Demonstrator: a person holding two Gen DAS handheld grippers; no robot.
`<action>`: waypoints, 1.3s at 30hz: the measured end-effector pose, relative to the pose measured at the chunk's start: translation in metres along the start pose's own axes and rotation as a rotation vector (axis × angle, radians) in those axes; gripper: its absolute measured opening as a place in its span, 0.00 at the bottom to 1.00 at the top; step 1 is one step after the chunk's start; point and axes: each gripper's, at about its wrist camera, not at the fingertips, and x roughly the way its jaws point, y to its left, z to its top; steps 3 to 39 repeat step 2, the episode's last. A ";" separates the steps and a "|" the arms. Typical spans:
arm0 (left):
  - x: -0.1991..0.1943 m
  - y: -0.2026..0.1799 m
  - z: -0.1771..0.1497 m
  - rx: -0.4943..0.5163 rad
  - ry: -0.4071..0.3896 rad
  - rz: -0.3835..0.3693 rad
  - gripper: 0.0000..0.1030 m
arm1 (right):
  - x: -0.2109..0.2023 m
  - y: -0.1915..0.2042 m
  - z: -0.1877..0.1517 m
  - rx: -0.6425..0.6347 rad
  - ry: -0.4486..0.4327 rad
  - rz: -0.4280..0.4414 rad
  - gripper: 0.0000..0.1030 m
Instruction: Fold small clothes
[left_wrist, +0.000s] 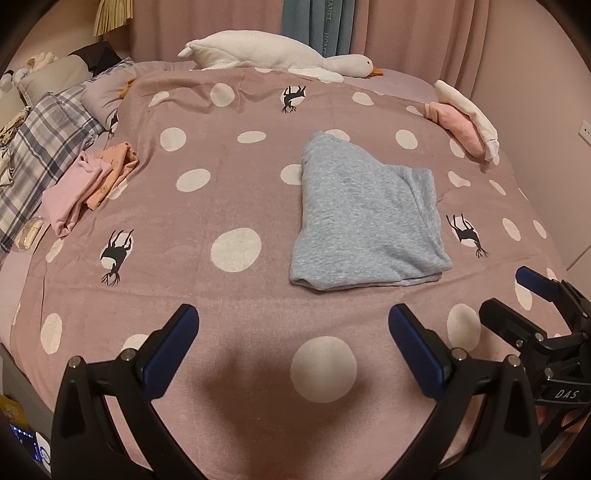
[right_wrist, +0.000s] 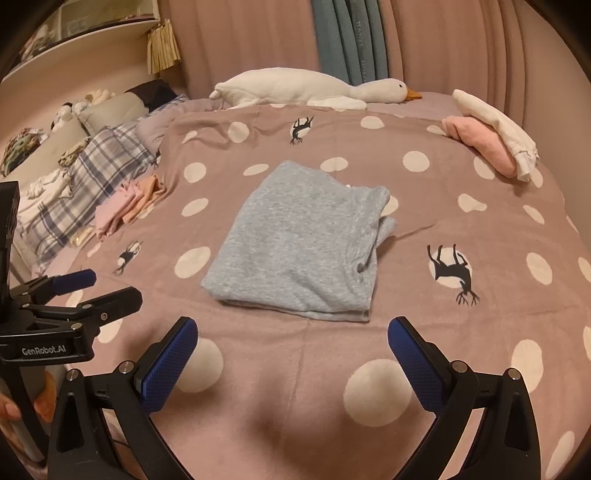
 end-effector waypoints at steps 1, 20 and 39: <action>0.000 0.000 0.000 -0.002 -0.001 -0.001 1.00 | 0.000 0.000 0.000 -0.001 -0.001 0.001 0.99; -0.001 0.000 0.000 -0.003 -0.002 0.000 1.00 | -0.001 0.000 0.000 0.001 -0.002 0.003 0.99; -0.001 0.000 0.000 -0.003 -0.002 0.000 1.00 | -0.001 0.000 0.000 0.001 -0.002 0.003 0.99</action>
